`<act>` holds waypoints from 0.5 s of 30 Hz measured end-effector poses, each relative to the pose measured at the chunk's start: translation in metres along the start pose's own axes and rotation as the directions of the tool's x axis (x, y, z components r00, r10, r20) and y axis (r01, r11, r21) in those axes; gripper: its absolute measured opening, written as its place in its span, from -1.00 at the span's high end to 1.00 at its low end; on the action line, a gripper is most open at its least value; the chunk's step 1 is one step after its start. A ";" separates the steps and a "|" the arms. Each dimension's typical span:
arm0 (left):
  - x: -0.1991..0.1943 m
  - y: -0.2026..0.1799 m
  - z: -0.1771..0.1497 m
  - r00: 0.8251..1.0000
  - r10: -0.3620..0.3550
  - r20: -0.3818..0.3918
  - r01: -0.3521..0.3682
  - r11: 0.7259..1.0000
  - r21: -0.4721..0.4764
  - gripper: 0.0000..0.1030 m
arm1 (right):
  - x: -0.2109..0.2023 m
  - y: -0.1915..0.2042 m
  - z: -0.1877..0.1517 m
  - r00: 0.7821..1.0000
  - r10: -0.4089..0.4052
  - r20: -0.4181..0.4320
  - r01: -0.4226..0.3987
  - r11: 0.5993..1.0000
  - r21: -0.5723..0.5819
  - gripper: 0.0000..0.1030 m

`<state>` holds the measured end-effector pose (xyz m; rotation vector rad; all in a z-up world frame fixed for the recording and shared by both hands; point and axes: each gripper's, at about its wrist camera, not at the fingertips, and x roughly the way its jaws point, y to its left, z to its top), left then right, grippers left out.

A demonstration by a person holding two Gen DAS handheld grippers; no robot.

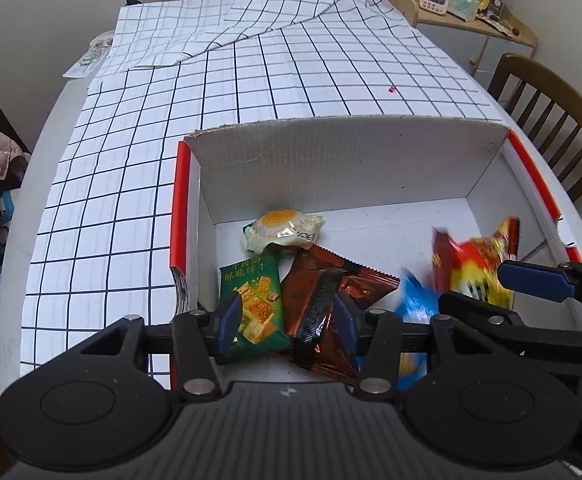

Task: Organize snacks
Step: 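Lower both tools into the box and open them to drop both packs, then move both tools back toward the remaining snacks beside the box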

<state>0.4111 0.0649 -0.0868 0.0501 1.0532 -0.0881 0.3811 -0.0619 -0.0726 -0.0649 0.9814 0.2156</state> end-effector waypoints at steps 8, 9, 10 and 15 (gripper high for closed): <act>-0.023 -0.006 -0.010 0.999 -0.006 0.032 0.006 1.000 -0.009 0.01 | -0.025 -0.006 -0.008 0.999 0.014 0.038 -0.015 1.000 0.009 -0.12; -0.027 -0.007 -0.011 0.999 -0.006 0.037 0.006 1.000 -0.010 0.00 | -0.028 -0.006 -0.009 0.999 0.016 0.043 -0.016 1.000 0.010 -0.14; -0.031 -0.008 -0.013 0.999 -0.004 0.043 0.004 1.000 -0.012 0.00 | -0.032 -0.006 -0.010 0.999 0.018 0.048 -0.018 1.000 0.012 -0.15; -0.052 -0.012 -0.021 0.996 0.009 0.084 -0.007 1.000 -0.019 -0.11 | -0.053 -0.010 -0.015 0.996 0.028 0.081 -0.030 0.999 0.020 -0.25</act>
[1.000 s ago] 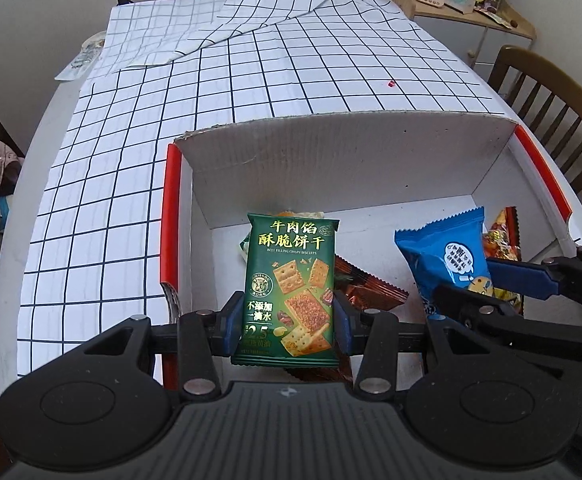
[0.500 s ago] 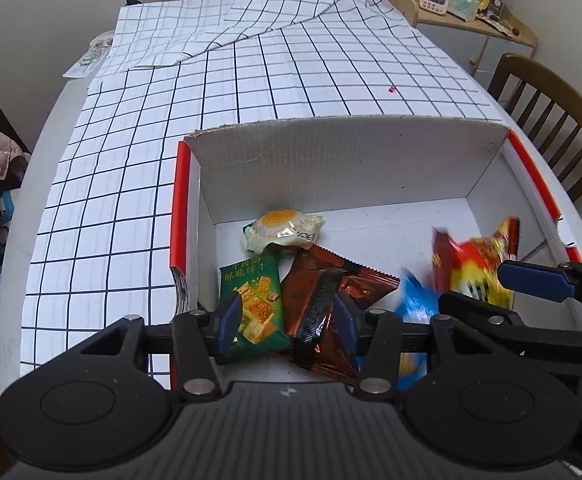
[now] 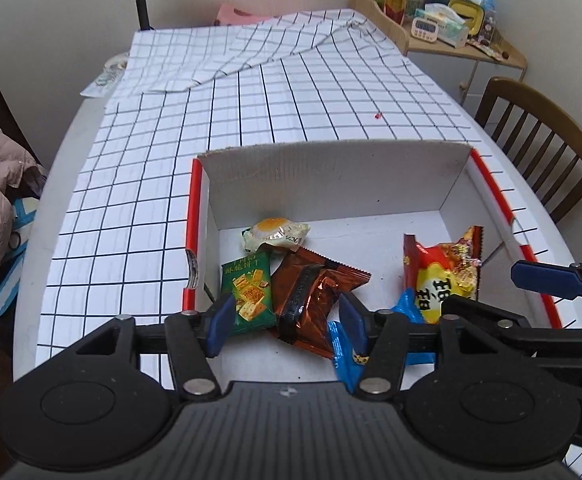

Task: Organize snacks
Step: 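Move both tools back toward the remaining snacks beside the box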

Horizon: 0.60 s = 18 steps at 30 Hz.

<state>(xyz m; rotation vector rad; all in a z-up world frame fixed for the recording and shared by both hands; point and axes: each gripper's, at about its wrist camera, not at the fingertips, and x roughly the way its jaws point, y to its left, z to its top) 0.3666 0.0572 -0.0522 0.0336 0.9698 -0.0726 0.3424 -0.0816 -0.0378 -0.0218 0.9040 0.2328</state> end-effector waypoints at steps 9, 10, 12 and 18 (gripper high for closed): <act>-0.040 -0.005 -0.015 0.999 -0.008 0.047 0.009 1.000 -0.009 -0.15 | -0.041 -0.002 -0.011 0.997 0.034 0.066 -0.034 0.999 0.000 -0.53; -0.044 -0.005 -0.017 0.999 -0.010 0.053 0.011 1.000 -0.010 -0.23 | -0.046 -0.003 -0.013 0.996 0.039 0.076 -0.039 0.999 0.002 -0.54; -0.054 -0.005 -0.021 0.998 -0.016 0.067 0.017 1.000 -0.014 -0.27 | -0.055 -0.004 -0.016 0.994 0.051 0.092 -0.052 0.999 0.005 -0.60; -0.079 -0.008 -0.035 0.995 -0.030 0.099 0.032 0.999 -0.018 -0.28 | -0.081 -0.003 -0.028 0.987 0.091 0.132 -0.092 0.996 -0.005 -0.72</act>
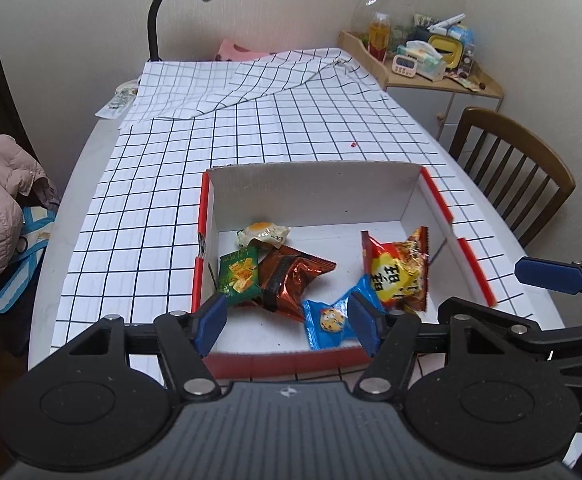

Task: Organize snacks
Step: 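Move both tools back toward the remaining snacks beside the box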

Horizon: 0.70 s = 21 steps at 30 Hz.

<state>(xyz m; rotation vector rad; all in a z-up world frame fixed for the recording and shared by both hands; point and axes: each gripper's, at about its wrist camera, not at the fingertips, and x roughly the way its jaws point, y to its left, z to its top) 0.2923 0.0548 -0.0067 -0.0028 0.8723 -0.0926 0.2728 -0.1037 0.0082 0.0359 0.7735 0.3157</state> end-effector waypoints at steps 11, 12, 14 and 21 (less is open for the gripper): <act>-0.043 -0.006 -0.033 0.997 -0.036 0.064 0.035 0.999 0.020 -0.38 | -0.045 0.003 -0.024 0.995 0.083 0.063 -0.084 0.996 0.002 -0.96; -0.046 -0.007 -0.036 0.997 -0.038 0.064 0.037 0.999 0.020 -0.39 | -0.047 0.003 -0.027 0.994 0.085 0.063 -0.085 0.996 -0.001 -0.98; -0.050 -0.008 -0.043 0.997 -0.045 0.064 0.044 0.999 0.018 -0.43 | -0.051 0.004 -0.033 0.995 0.087 0.057 -0.087 0.996 -0.003 -0.99; -0.052 -0.013 -0.072 0.998 -0.055 0.043 0.054 0.998 0.024 -0.44 | -0.054 0.002 -0.061 0.995 0.096 0.025 -0.096 0.995 0.012 -0.99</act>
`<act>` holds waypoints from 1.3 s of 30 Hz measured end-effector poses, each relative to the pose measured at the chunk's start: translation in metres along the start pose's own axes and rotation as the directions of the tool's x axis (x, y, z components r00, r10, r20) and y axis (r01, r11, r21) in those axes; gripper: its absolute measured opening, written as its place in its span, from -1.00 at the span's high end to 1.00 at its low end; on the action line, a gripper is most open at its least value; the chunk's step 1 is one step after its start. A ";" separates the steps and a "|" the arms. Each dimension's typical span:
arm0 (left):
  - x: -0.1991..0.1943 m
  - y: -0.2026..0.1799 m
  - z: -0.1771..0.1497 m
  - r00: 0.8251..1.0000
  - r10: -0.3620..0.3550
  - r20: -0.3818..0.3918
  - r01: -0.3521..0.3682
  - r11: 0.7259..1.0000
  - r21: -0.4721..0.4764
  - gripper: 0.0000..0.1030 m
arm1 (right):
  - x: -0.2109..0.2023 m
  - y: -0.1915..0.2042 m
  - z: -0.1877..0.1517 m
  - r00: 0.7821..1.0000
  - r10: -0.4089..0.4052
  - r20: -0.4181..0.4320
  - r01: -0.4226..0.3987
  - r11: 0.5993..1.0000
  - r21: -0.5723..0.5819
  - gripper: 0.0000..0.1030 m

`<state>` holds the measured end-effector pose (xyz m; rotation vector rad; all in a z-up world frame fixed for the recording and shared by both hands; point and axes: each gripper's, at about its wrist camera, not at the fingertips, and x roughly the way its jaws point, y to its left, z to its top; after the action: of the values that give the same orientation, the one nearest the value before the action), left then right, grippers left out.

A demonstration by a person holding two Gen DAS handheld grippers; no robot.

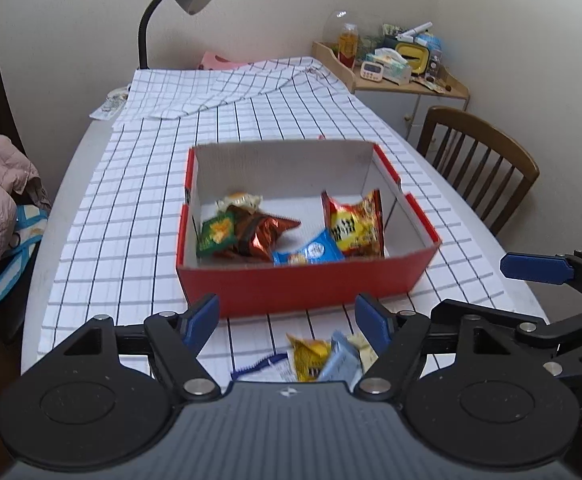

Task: Organize snacks
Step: 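Move both tools back toward the remaining snacks beside the box, then grasp the small wrapped candy with the left tool while the right tool grasps the cream pastry pack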

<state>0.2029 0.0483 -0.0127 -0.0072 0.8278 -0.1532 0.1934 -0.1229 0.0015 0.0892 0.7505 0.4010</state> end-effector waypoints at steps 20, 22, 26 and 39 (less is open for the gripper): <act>0.035 -0.008 -0.082 0.990 0.000 -0.140 0.005 0.999 0.033 -0.45 | 0.040 -0.033 -0.077 0.982 -0.078 -0.169 0.088 0.995 0.049 -0.93; 0.039 -0.012 -0.090 0.990 -0.003 -0.140 0.011 0.998 0.056 -0.44 | 0.045 -0.034 -0.081 0.980 -0.085 -0.182 0.095 0.995 0.044 -0.92; 0.045 -0.021 -0.104 0.990 -0.014 -0.142 0.032 0.991 0.127 -0.45 | 0.055 -0.036 -0.084 0.974 -0.091 -0.206 0.100 0.994 0.032 -0.86; 0.064 -0.050 -0.130 0.989 -0.056 -0.137 0.099 0.938 0.333 -0.44 | 0.089 -0.033 -0.082 0.963 -0.110 -0.244 0.101 0.994 -0.049 -0.56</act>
<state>0.1439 -0.0035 -0.1444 0.2975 0.9188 -0.3727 0.2063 -0.1242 -0.1232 -0.0362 0.9889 0.3267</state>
